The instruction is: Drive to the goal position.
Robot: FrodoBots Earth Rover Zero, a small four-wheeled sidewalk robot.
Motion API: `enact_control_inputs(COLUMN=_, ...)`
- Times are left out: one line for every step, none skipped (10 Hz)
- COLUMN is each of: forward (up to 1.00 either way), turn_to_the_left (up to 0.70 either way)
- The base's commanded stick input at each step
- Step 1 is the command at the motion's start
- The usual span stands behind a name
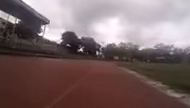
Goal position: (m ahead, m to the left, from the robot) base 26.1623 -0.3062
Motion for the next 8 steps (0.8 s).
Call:
enact_control_inputs(forward=0.50, turn_to_the_left=0.02)
enact_control_inputs(forward=0.50, turn_to_the_left=0.02)
enact_control_inputs(forward=0.50, turn_to_the_left=0.02)
enact_control_inputs(forward=0.50, turn_to_the_left=0.02)
enact_control_inputs(forward=0.50, turn_to_the_left=0.02)
enact_control_inputs(forward=0.50, turn_to_the_left=0.02)
enact_control_inputs(forward=0.50, turn_to_the_left=0.02)
enact_control_inputs(forward=0.50, turn_to_the_left=0.02)
